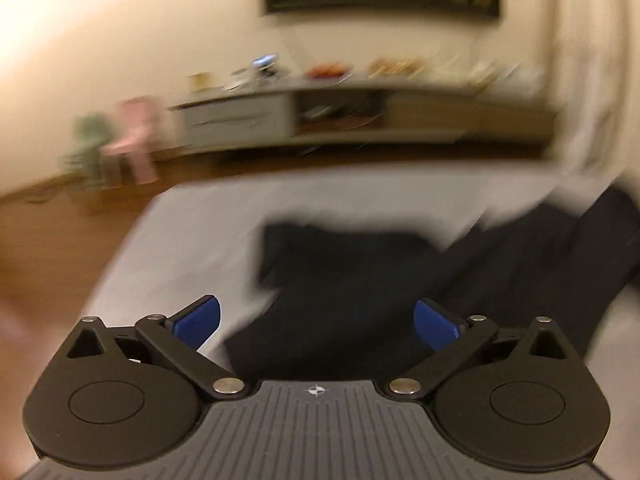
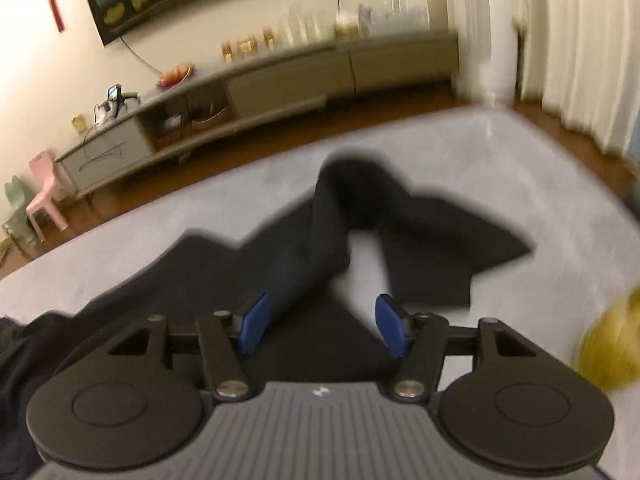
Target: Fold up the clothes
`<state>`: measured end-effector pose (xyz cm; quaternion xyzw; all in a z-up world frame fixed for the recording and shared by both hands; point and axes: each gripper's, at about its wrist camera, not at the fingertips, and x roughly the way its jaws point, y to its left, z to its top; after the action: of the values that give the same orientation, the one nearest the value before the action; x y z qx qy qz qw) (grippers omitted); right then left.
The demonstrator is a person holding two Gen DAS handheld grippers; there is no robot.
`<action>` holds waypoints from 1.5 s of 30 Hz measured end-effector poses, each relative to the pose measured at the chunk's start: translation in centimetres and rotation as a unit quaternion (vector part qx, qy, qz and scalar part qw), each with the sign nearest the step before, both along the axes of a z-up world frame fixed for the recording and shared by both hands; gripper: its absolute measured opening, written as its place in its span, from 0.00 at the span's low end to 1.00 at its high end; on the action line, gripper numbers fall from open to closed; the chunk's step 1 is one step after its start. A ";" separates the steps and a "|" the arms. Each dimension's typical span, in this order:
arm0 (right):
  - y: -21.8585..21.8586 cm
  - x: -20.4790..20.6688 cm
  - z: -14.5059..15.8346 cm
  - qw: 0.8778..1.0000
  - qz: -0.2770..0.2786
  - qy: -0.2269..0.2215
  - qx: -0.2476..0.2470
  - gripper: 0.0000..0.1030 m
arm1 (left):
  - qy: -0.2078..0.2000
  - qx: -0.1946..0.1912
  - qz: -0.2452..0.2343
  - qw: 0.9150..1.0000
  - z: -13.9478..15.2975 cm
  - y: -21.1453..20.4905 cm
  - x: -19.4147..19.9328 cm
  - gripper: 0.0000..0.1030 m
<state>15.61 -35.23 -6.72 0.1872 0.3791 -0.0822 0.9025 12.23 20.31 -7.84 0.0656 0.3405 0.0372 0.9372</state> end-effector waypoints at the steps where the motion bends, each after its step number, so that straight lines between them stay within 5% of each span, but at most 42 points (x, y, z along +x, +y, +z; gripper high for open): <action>1: -0.1 -0.1 -0.1 1.000 -0.002 -0.004 0.021 0.58 | 0.016 -0.002 0.013 1.000 -1.1 0.4 -0.8 0.99; 7: 1.2 -1.2 -0.5 0.995 -0.010 -0.025 0.091 0.60 | 0.087 -0.110 0.080 0.987 -4.9 3.7 -1.1 0.99; 10: 1.9 -1.6 -1.3 0.994 -0.004 -0.024 0.106 0.60 | 0.090 -0.129 0.069 0.985 -5.4 3.6 -1.3 0.97; 12: 2.1 -1.6 -1.8 0.994 0.001 -0.021 0.107 0.60 | 0.090 -0.140 0.060 0.984 -5.6 3.5 -1.5 0.74; 14: 2.4 -1.6 -1.8 0.994 0.004 -0.020 0.109 0.60 | 0.083 -0.143 0.044 0.985 -5.4 3.1 -1.7 0.26; 17: 2.5 -1.6 -1.8 0.993 0.009 -0.019 0.116 0.60 | 0.036 -0.166 0.006 0.985 -3.4 2.5 -2.4 0.10; 20: 2.1 -1.6 -2.0 0.989 0.015 -0.031 0.142 0.65 | -0.022 -0.204 -0.025 0.978 -0.5 2.4 -3.2 0.08; 25: 1.2 -0.2 -3.2 0.983 -0.002 -0.042 0.181 0.80 | -0.130 -0.285 -0.059 0.948 8.2 2.6 -3.6 0.08; 31: 0.0 1.8 -4.9 0.984 -0.036 -0.031 0.169 0.80 | -0.257 -0.374 -0.097 0.886 18.6 2.9 -4.0 0.08; 34: -0.2 2.2 -4.6 0.987 -0.037 -0.046 0.147 0.80 | -0.234 -0.329 0.001 0.915 19.2 3.7 3.4 0.08; 37: 2.3 1.4 -3.7 0.995 0.032 -0.031 0.088 0.79 | -0.202 -0.272 0.107 0.935 19.5 4.6 11.4 0.10; 38: 3.1 1.1 -3.4 0.996 0.056 -0.027 0.068 0.79 | -0.151 -0.254 0.139 0.945 17.5 4.9 13.6 0.12; 40: 4.7 0.5 -2.8 0.994 0.102 -0.016 0.028 0.79 | -0.084 -0.267 0.159 0.947 12.9 5.5 13.3 0.13; 45: 8.8 -0.9 -1.3 0.974 0.216 0.009 -0.072 0.83 | -0.071 -0.261 0.131 0.954 4.5 5.9 4.3 0.31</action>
<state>14.71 -26.42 -8.00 0.0344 0.4116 0.0861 0.9066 16.57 26.16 -3.30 -0.2287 0.2770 0.0738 0.9304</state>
